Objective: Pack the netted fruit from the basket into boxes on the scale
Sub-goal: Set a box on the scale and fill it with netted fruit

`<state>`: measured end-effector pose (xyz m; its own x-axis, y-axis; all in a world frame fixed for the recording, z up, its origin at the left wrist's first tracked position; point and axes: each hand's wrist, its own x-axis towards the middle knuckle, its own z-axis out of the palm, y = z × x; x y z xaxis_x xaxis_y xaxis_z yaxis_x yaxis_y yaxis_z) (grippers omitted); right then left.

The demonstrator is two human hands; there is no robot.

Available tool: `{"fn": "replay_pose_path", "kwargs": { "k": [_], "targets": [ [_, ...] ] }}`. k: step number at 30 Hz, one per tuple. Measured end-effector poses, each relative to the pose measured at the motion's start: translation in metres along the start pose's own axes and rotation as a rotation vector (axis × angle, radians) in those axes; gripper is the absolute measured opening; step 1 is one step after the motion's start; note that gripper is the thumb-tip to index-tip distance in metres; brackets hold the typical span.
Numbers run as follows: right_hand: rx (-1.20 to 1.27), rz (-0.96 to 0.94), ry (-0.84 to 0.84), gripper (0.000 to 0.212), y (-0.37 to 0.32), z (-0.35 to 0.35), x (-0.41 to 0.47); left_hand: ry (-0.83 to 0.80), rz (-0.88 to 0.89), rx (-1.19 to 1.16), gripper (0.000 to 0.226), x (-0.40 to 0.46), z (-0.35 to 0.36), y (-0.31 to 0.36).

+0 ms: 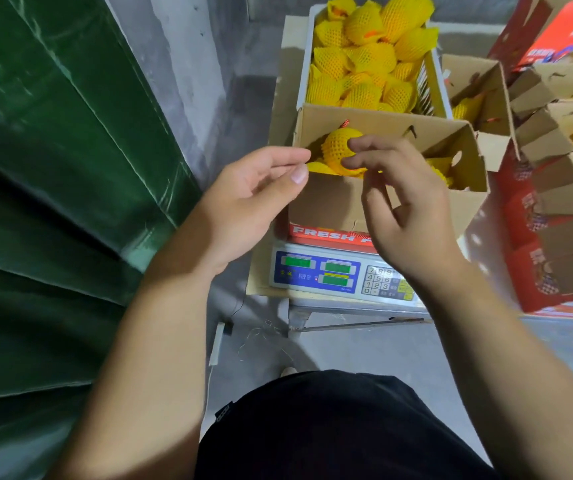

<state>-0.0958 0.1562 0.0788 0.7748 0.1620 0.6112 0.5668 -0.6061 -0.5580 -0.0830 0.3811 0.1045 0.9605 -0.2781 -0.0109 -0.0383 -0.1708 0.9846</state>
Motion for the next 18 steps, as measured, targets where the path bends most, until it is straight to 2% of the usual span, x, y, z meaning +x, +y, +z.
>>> {"fn": "replay_pose_path", "kwargs": {
  "k": [9,18],
  "targets": [
    [-0.004,0.006,0.035,0.030,-0.009,0.003,0.001,-0.160,0.038,-0.058,0.036,0.006,0.001,0.001],
    [0.062,0.053,-0.005,0.036,0.012,-0.001,0.009,-0.138,0.083,-0.030,0.029,0.041,0.016,0.006]
  ]
}}
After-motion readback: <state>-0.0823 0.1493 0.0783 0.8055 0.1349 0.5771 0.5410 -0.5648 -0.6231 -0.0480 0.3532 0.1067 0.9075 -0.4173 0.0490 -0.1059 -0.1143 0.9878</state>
